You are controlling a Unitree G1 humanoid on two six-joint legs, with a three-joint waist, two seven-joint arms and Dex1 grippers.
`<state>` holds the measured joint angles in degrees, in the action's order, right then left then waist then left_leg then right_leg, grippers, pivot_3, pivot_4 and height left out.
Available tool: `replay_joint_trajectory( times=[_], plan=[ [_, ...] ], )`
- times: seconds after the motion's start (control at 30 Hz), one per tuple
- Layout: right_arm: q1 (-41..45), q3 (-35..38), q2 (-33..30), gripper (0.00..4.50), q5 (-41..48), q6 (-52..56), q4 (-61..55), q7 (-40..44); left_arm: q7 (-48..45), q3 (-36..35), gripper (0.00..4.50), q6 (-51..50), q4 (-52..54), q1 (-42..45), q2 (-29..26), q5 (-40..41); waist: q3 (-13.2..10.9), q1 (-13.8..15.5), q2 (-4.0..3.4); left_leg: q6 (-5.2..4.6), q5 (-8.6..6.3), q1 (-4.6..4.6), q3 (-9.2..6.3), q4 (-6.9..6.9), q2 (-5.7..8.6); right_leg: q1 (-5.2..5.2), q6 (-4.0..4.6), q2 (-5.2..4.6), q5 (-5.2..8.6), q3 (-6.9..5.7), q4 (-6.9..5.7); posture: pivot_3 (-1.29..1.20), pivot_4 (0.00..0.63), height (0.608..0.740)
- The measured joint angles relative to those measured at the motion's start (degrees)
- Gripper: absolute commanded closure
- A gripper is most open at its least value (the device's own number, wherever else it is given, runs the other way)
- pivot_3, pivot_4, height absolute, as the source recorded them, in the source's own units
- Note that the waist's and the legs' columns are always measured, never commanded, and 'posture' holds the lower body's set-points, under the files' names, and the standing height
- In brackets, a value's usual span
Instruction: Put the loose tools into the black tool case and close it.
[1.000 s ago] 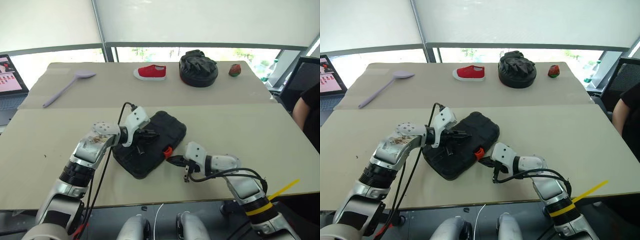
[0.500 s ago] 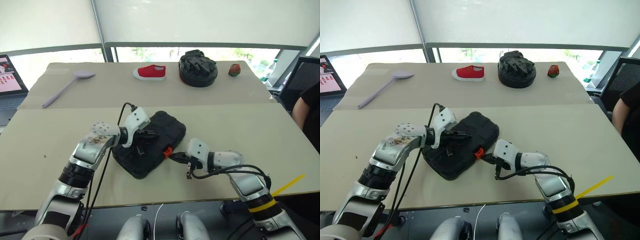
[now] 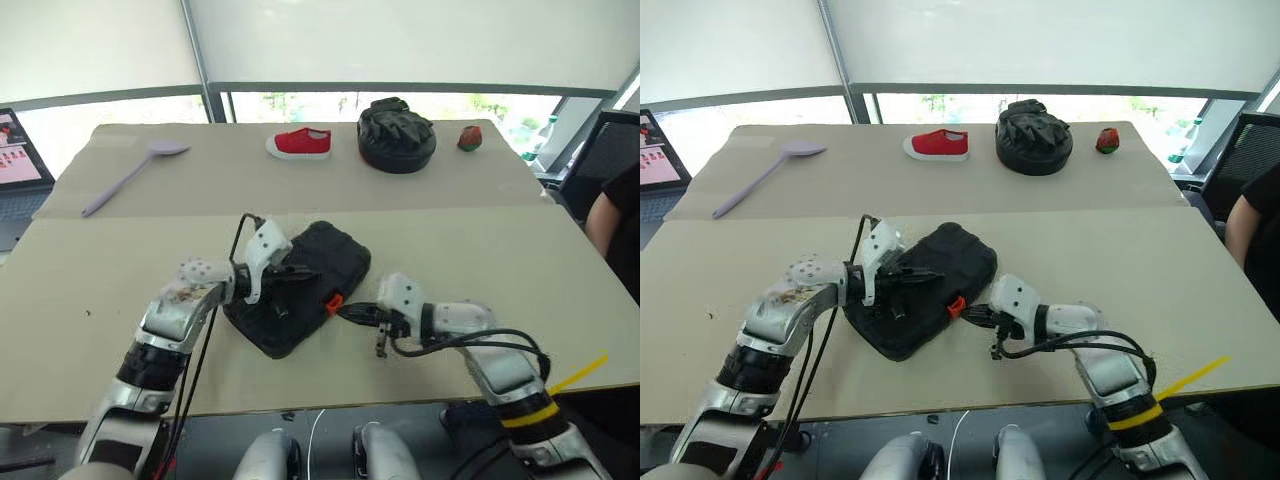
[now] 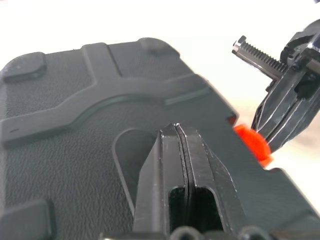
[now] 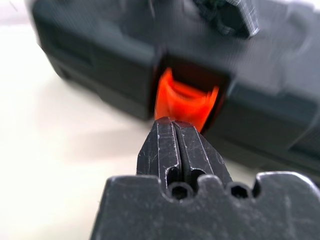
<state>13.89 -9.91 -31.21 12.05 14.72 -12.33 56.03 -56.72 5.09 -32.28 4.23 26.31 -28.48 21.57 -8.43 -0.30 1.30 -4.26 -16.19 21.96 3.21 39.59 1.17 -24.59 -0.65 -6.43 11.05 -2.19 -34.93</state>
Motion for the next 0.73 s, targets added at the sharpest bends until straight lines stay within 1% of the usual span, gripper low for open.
replay_joint_trajectory(
  times=[0.07,0.1,0.13,0.17,0.2,0.23,0.27,0.33,0.4,0.43,0.5,0.63,0.73],
  plan=[
    [-3.15,3.33,-3.45,2.76,1.71,-0.14,-0.85,1.37,-1.35,-3.5,2.8,1.4,1.42,-3.36,-3.33,1.46,-0.02,0.06,0.02,0.01,-0.02,0.36,0.04,0.01,0.03,-0.4,0.02,-0.03,-0.02,0.01,-0.02,0.0,0.15,0.74],
    [-5.06,5.12,-4.86,2.33,1.87,-1.75,-0.32,1.8,-1.68,-6.54,2.43,2.58,2.41,-5.57,-6.19,1.81,-0.03,-0.04,0.02,0.03,-0.02,0.49,0.05,0.0,0.03,-0.57,0.04,-0.03,-0.02,0.01,-0.02,0.0,0.15,0.74],
    [-6.3,6.78,-5.57,2.06,2.15,-3.4,0.32,2.21,-1.8,-9.02,2.11,3.6,2.54,-7.68,-8.65,1.75,-0.05,-0.14,-0.01,0.13,-0.06,0.46,0.08,-0.01,0.03,-0.59,0.05,-0.03,-0.03,-0.01,-0.03,0.0,0.15,0.74],
    [-6.74,7.89,-5.73,1.83,2.41,-4.75,1.04,2.53,-1.88,-10.74,1.88,4.47,2.47,-9.19,-9.92,1.7,-0.08,-0.25,-0.06,0.16,-0.11,0.44,0.1,-0.01,0.02,-0.59,0.07,-0.02,-0.02,-0.02,-0.03,0.0,0.15,0.74],
    [-7.1,9.69,-5.82,1.4,3.12,-7.68,2.59,3.38,-2.04,-13.16,1.43,7.62,2.27,-12.16,-11.33,0.88,-0.13,-0.29,-0.11,0.13,-0.13,0.43,0.1,-0.02,0.02,-0.59,0.07,-0.03,-0.01,-0.05,0.01,0.0,0.15,0.74],
    [-7.35,11.48,-5.89,1.07,4.25,-10.77,4.23,4.55,-2.08,-15.25,1.12,11.67,2.14,-15.19,-11.95,0.35,-0.18,-0.26,-0.15,0.11,-0.17,0.39,0.11,-0.02,0.02,-0.53,0.07,-0.05,-0.01,-0.04,0.06,0.0,0.15,0.74],
    [-7.47,12.64,-6.24,0.69,4.75,-13.63,5.93,5.59,-1.91,-16.8,0.71,14.93,2.24,-17.32,-12.34,-0.12,-0.19,-0.15,-0.16,0.05,-0.21,0.34,0.11,-0.02,0.01,-0.48,0.07,-0.09,-0.01,-0.07,0.07,0.0,0.15,0.74],
    [-7.36,14.21,-7.0,0.03,4.98,-20.59,10.42,8.43,-1.32,-20.49,0.04,19.49,2.64,-22.37,-14.06,-1.06,-0.21,0.15,-0.22,0.1,-0.3,0.23,0.12,-0.02,0.02,-0.37,0.06,-0.12,-0.01,-0.07,0.15,0.0,0.15,0.74],
    [-7.16,15.29,-7.52,0.01,5.02,-24.61,14.66,10.05,-1.02,-23.33,0.01,21.28,2.17,-28.2,-15.28,-2.14,-0.3,0.29,-0.37,0.34,-0.49,0.14,0.15,-0.02,0.02,-0.32,0.06,-0.14,-0.01,-0.06,0.19,0.0,0.15,0.74],
    [-7.1,15.92,-7.84,0.01,5.06,-25.52,16.8,10.36,-0.61,-24.54,0.01,22.49,1.01,-32.16,-14.94,-2.8,-0.4,0.28,-0.48,0.32,-0.5,0.17,0.21,-0.02,0.03,-0.33,0.05,-0.15,-0.01,-0.01,0.17,0.0,0.15,0.74],
    [-6.72,16.99,-7.84,0.01,5.15,-26.88,20.8,10.77,0.47,-25.95,0.01,25.8,-1.63,-38.19,-13.33,-4.19,-0.62,0.39,-0.37,0.32,-0.44,0.31,0.21,0.02,-0.01,-0.48,0.06,-0.15,-0.01,-0.07,0.07,0.0,0.15,0.74],
    [-5.79,17.42,-7.86,0.01,4.94,-30.89,24.38,11.43,5.65,-29.13,0.01,33.64,-0.89,-43.77,-9.39,-6.25,-0.7,1.02,-0.32,0.46,-0.46,0.31,0.19,0.03,-0.05,-0.48,0.11,-0.16,-0.04,-0.09,0.06,0.0,0.15,0.74],
    [-5.65,17.47,-7.44,0.01,4.39,-33.31,26.93,10.02,10.2,-30.16,0.01,36.11,0.16,-45.47,-5.81,-6.83,-0.7,1.16,-0.32,0.47,-0.47,0.31,0.2,0.04,-0.04,-0.46,0.1,-0.19,-0.04,-0.1,0.05,0.0,0.15,0.74]
  ],
)
